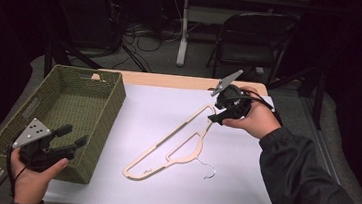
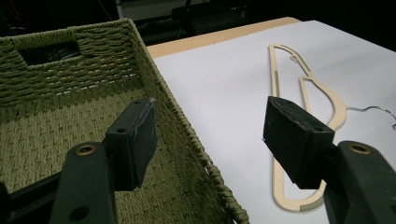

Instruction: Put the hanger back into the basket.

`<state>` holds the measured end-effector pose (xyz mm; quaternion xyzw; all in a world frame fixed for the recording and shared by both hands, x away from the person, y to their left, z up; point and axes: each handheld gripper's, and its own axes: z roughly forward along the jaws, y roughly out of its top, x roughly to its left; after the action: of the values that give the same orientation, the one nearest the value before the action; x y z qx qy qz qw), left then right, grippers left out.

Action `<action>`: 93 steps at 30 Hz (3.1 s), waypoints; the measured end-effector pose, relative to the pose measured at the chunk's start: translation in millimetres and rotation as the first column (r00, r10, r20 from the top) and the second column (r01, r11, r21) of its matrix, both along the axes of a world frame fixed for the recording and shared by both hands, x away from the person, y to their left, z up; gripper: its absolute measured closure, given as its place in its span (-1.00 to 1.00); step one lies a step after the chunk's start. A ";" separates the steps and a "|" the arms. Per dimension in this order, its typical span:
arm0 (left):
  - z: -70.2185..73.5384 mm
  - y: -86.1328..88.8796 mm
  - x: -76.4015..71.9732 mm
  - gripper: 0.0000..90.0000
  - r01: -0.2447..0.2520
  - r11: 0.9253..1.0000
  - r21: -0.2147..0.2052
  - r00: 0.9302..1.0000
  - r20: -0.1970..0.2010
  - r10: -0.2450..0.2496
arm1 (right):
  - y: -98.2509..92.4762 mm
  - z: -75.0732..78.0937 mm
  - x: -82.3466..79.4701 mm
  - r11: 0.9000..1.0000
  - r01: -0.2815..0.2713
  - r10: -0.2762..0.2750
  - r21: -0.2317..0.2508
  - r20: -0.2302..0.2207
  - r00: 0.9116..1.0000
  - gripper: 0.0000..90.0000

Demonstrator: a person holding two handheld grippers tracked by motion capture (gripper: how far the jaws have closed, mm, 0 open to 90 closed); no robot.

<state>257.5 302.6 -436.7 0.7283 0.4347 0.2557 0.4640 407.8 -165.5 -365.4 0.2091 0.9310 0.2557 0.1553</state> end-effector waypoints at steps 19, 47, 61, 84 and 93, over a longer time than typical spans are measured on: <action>1.3 1.4 -0.4 -0.23 -0.002 1.000 0.001 1.000 0.003 0.002 | 56.9 -53.3 28.2 0.985 -0.144 0.135 -0.091 -0.101 0.986 0.06; -2.9 2.6 -3.5 -0.23 0.000 1.000 0.004 1.000 -0.001 0.000 | 97.9 -108.1 38.0 0.955 -0.259 0.231 -0.147 -0.183 0.955 0.13; -4.9 7.1 -4.1 -0.23 -0.008 1.000 0.001 1.000 -0.006 0.008 | 104.6 -142.0 43.6 0.935 -0.310 0.266 -0.171 -0.240 0.934 0.09; -5.8 8.7 -4.8 -0.23 -0.010 1.000 -0.006 1.000 -0.007 0.010 | 105.3 -161.1 43.7 0.905 -0.355 0.293 -0.235 -0.261 0.920 0.05; -7.2 8.9 -4.4 -0.23 -0.011 1.000 -0.006 1.000 -0.010 0.011 | 102.6 -163.2 44.3 0.889 -0.364 0.298 -0.279 -0.252 0.921 0.04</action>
<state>253.1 311.5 -443.9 0.7257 0.4418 0.2536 0.4625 452.1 -62.9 -528.6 0.0434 0.9929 0.1013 0.0455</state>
